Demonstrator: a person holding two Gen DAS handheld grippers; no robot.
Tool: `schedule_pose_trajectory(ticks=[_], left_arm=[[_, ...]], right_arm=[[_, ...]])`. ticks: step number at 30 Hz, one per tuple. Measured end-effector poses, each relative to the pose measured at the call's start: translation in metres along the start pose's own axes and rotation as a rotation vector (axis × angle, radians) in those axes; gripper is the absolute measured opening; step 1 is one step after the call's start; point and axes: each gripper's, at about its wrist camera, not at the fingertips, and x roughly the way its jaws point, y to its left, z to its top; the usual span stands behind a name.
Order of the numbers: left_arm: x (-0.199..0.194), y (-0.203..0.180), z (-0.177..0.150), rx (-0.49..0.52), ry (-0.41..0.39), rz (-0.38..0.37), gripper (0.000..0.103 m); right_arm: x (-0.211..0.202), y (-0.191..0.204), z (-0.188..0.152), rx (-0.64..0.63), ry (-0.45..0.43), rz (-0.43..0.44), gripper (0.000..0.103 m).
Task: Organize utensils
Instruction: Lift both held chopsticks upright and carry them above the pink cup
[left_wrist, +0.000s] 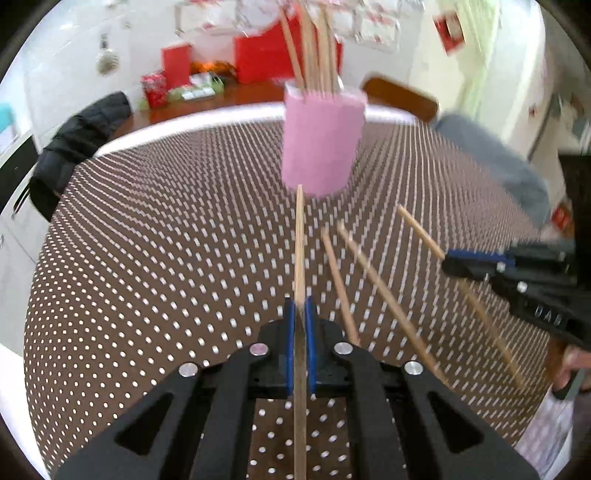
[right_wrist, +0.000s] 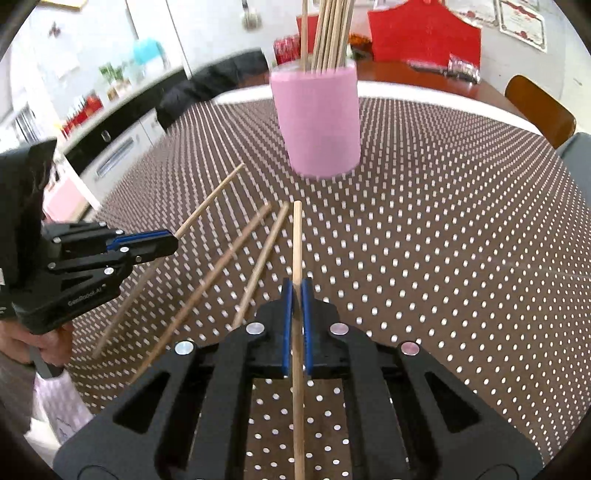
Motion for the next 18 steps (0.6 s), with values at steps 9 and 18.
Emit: schedule_pose_trajectory(ticks=[9, 18], left_arm=[[-0.055, -0.003, 0.026, -0.105, -0.31, -0.022, 0.006], [-0.067, -0.011, 0.07, -0.121, -0.472, -0.049, 0.006]], right_arm=[[-0.051, -0.009, 0.018, 0.042, -0.257, 0.096, 0.005], [-0.073, -0.012, 0.054, 0.029, -0.39, 0.127, 0.005]])
